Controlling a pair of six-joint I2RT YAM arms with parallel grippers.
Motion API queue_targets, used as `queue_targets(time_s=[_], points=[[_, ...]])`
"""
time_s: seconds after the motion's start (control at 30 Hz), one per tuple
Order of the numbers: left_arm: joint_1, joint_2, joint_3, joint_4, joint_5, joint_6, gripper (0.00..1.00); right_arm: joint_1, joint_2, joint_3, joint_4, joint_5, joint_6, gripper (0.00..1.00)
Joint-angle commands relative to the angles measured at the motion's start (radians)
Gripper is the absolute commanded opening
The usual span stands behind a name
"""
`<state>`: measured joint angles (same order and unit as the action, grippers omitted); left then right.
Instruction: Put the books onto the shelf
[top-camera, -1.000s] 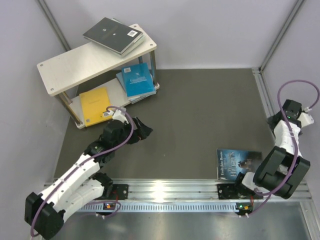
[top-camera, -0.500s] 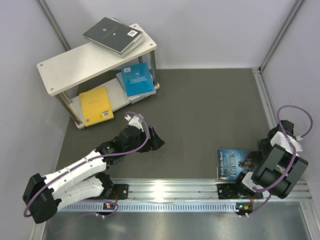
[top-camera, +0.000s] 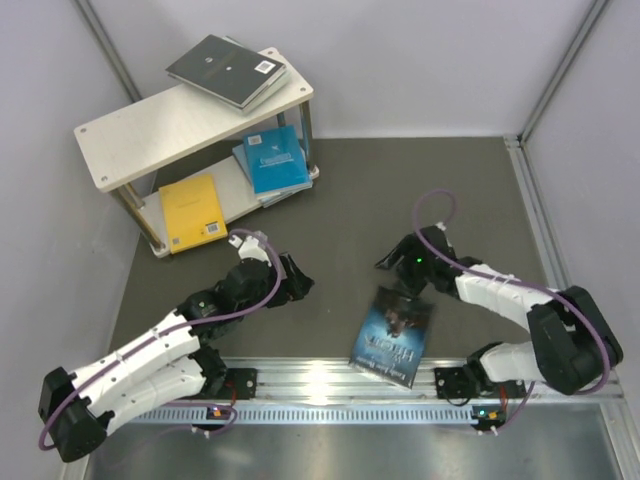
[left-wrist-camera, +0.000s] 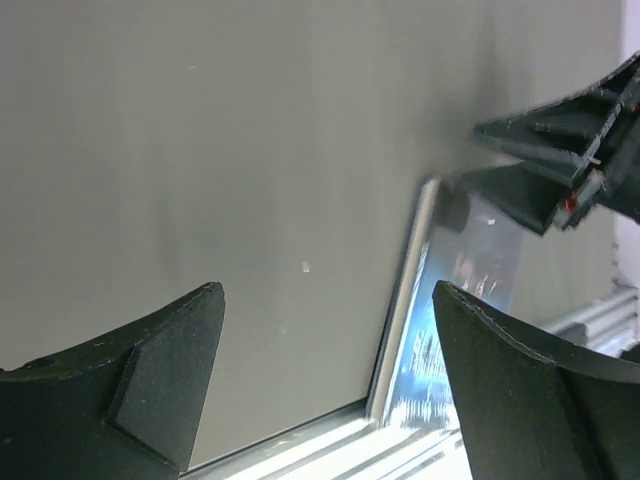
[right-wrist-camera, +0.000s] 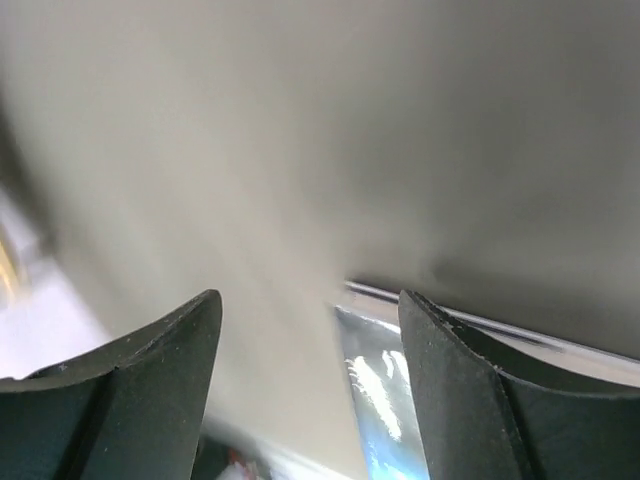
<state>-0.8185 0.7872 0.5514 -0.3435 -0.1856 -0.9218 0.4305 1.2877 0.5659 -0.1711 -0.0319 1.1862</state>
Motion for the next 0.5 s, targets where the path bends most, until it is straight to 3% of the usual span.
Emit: queue_targets(time_s=[0.0, 0.1, 0.27, 0.37, 0.47], points=[[-0.004, -0.017, -0.011, -0.037, -0.074, -0.020, 0.91, 0.099, 0.106, 0.095, 0.239, -0.209, 0.008, 0.71], [-0.002, -0.020, -0.013, -0.038, -0.094, -0.014, 0.92, 0.083, 0.150, 0.226, 0.012, -0.128, -0.172, 0.71], [-0.002, 0.032, -0.053, 0.058, -0.051, 0.012, 0.93, -0.015, -0.097, 0.178, -0.217, 0.203, -0.319, 0.74], [-0.004, 0.107, -0.097, 0.177, 0.046, 0.018, 0.93, -0.104, -0.220, 0.103, -0.301, 0.196, -0.382, 0.74], [-0.004, 0.202, -0.134, 0.259, 0.130, 0.002, 0.92, -0.118, -0.292, 0.016, -0.303, 0.092, -0.407, 0.76]])
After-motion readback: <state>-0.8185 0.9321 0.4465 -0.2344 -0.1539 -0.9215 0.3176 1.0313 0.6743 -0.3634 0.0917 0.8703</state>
